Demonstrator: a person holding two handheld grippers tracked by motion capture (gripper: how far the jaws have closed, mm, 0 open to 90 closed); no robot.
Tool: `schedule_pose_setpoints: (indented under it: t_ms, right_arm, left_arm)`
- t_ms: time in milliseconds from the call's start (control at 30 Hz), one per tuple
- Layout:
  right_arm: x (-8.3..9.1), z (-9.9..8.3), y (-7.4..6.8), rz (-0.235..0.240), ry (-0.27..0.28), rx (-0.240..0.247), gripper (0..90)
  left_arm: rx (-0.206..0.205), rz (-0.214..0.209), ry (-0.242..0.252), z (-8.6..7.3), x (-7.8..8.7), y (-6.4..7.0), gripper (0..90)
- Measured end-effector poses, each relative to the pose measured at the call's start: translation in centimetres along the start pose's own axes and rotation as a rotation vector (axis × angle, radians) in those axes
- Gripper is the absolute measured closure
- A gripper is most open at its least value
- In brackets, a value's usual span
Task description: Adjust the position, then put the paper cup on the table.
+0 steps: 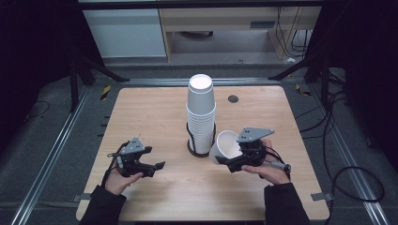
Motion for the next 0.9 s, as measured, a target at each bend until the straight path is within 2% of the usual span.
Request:
schedule_pose_setpoints:
  t_ms: [300,500,800,900]
  right_arm:
    - [2.2,-1.4,1.8,-0.109,0.007,-0.041,12.5]
    - [3.0,-1.6,3.2,-0.211,0.001,-0.074,12.6]
    - [3.3,-2.8,6.1,-0.37,-0.056,-0.146,12.5]
    - [3.3,-3.0,7.2,-0.43,-0.076,-0.188,12.6]
  left_arm:
    - [0.042,0.034,-0.004,-0.3,0.1,-0.8,15.4]
    - [0.069,0.048,-0.006,-0.5,0.0,-1.3,15.4]
    - [0.086,0.078,-0.017,-0.7,0.1,-1.7,15.9]
    - [0.086,0.084,-0.021,-0.7,0.0,-1.7,16.0]
Point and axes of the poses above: each handheld gripper's, and its own axes: x roughly backward along the jaws, z roughly out of its top, y roughly to its right, the point moved 3 cm from there along -x, roughly forward along the jaws, and after that the axes turned 3 degrees about z, right-handed, at the moved point
